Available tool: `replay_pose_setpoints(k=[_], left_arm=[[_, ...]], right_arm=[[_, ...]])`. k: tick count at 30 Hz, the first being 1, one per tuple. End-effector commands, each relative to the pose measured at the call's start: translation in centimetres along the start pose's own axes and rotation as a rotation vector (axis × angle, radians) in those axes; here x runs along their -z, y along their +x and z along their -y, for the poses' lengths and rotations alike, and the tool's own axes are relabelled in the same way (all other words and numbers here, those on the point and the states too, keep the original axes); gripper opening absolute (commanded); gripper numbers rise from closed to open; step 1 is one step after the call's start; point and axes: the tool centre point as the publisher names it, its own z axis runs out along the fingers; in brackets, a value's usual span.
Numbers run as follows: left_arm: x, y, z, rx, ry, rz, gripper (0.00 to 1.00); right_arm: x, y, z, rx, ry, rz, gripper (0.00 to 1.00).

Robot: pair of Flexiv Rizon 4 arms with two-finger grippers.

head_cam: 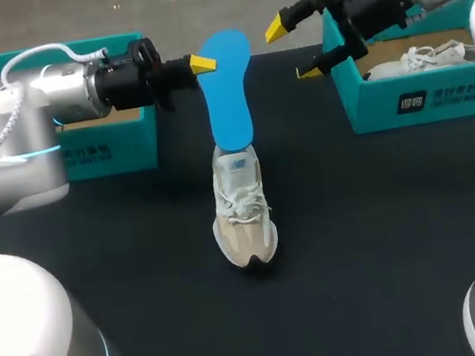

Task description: Take the shoe out of the shoebox, open the shoe tongue, remove and reinsert the insole, then place the shoe into the shoebox

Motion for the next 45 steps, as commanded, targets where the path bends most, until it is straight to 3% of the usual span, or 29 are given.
replay_pose_setpoints(k=[1, 8, 22, 27, 32, 39, 43, 45], left_arm=[[0.1, 0.3, -0.1, -0.004, -0.002, -0.005, 0.00], [-0.1, 0.6, -0.2, 0.006, -0.012, -0.034, 0.00], [-0.5, 0.2, -0.2, 0.008, -0.024, -0.041, 0.00], [-0.5, 0.6, -0.2, -0.226, -0.139, -0.059, 0.00], [-0.3, 0.9, -0.2, -0.476, -0.196, 0.045, 0.00], [-0.3, 2.5, -0.1, -0.697, -0.133, 0.127, 0.00], [-0.5, 2.8, -0.3, -0.818, -0.089, 0.134, 0.00], [-0.7, 2.8, -0.3, -0.744, -0.052, 0.079, 0.00]], right_arm=[[0.1, -1.4, 0.7, -0.002, -0.020, -0.318, 1.00], [0.1, -2.0, 0.4, 0.004, -0.025, -0.308, 1.00], [0.2, -1.6, 0.0, 0.007, -0.074, -0.317, 1.00], [0.2, -1.6, 0.0, 0.007, -0.074, -0.317, 1.00], [0.2, -1.6, 0.0, 0.007, -0.074, -0.317, 1.00], [0.2, -1.6, 0.0, 0.007, -0.074, -0.317, 1.00], [0.2, -1.6, 0.0, 0.007, -0.074, -0.317, 1.00], [0.2, -1.6, 0.0, 0.007, -0.074, -0.317, 1.00]])
